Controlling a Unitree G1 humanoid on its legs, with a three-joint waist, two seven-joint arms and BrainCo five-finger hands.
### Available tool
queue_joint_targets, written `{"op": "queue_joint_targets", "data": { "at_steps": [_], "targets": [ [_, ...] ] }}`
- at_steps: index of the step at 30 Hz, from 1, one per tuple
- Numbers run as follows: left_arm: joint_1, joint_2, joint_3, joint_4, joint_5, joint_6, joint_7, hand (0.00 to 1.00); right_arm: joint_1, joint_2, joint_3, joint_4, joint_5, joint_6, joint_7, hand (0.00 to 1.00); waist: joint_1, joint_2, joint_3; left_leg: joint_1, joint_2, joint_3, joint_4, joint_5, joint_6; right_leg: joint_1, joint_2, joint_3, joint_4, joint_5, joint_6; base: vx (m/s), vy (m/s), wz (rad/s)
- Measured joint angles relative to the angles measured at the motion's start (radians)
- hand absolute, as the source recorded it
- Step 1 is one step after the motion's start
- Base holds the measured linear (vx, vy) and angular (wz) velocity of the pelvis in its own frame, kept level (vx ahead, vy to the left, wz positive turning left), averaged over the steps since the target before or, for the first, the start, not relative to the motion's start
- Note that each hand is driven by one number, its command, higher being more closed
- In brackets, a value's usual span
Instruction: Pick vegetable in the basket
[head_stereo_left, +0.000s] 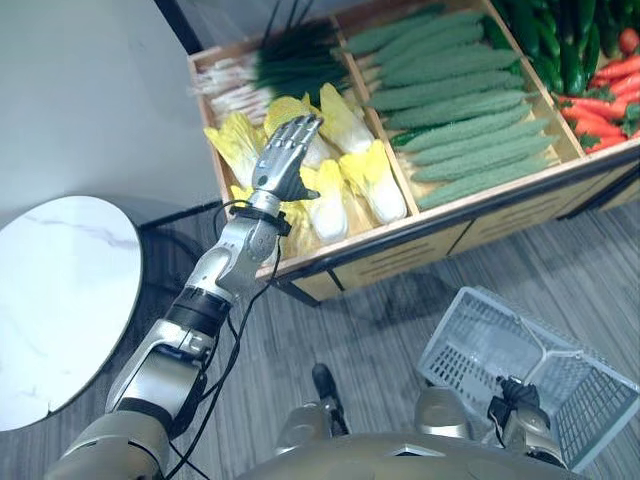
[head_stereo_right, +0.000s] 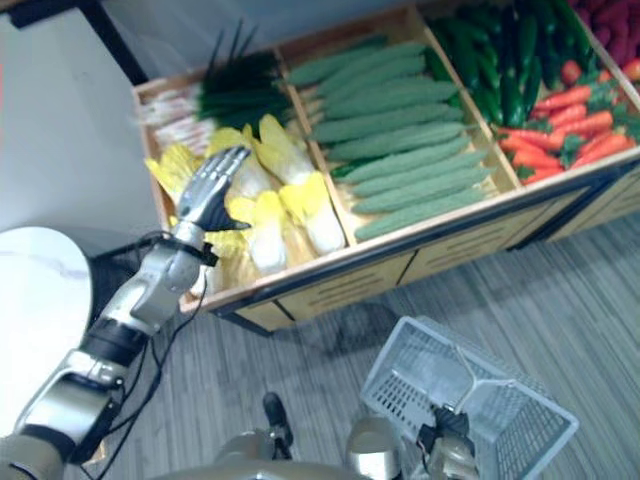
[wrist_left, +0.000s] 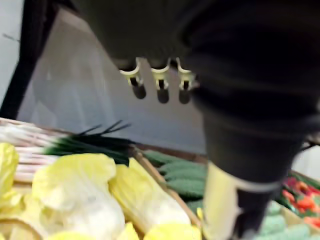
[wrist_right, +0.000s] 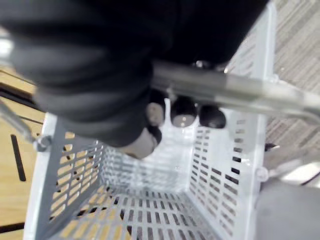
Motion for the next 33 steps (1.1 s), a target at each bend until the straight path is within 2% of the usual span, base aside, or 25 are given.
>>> {"op": "queue_joint_targets", "data": {
  "at_steps": [7, 17, 20, 25, 33],
  "targets": [
    [-0.030, 0.005, -0.002, 0.057, 0.014, 0.024, -0.015, 0.00, -0.032, 0.003, -0.012, -0.011, 0.002, -0.008, -0.017, 1.00, -0.002, 0.011, 0.035, -0.059, 0.014, 0.017, -0.004, 0.012, 0.007, -0.093, 0.018, 0.028, 0.040, 0.015, 0.005, -0.08, -0.020, -0.10],
    [-0.075, 0.005, 0.022, 0.138, 0.016, 0.074, -0.014, 0.00, -0.047, 0.004, -0.011, -0.081, 0.003, -0.010, -0.045, 1.00, 0.015, 0.000, 0.087, -0.124, 0.007, 0.057, -0.004, 0.017, 0.011, -0.187, 0.009, 0.068, 0.054, 0.047, 0.026, -0.04, -0.002, -0.09],
    [-0.113, 0.005, 0.023, 0.160, 0.033, 0.089, -0.014, 0.00, -0.060, 0.003, -0.010, -0.106, 0.003, -0.012, -0.058, 1.00, 0.015, -0.002, 0.127, -0.127, 0.002, 0.073, -0.003, 0.020, 0.015, -0.199, 0.001, 0.081, 0.056, 0.052, 0.033, 0.01, -0.001, -0.09],
    [-0.144, -0.002, 0.029, 0.228, 0.050, 0.090, -0.014, 0.00, -0.062, 0.003, -0.007, -0.136, 0.005, -0.013, -0.063, 1.00, 0.012, -0.003, 0.129, -0.148, -0.009, 0.097, 0.001, 0.024, 0.020, -0.240, -0.007, 0.110, 0.060, 0.055, 0.039, 0.05, -0.003, -0.12],
    [-0.239, -0.005, 0.042, 0.271, 0.049, 0.110, 0.008, 0.00, -0.068, 0.000, 0.032, -0.190, 0.024, -0.036, -0.082, 1.00, 0.013, 0.005, 0.183, -0.190, -0.011, 0.125, 0.001, 0.024, 0.020, -0.299, -0.006, 0.134, 0.066, 0.065, 0.046, 0.02, -0.010, -0.07]
  ]
}}
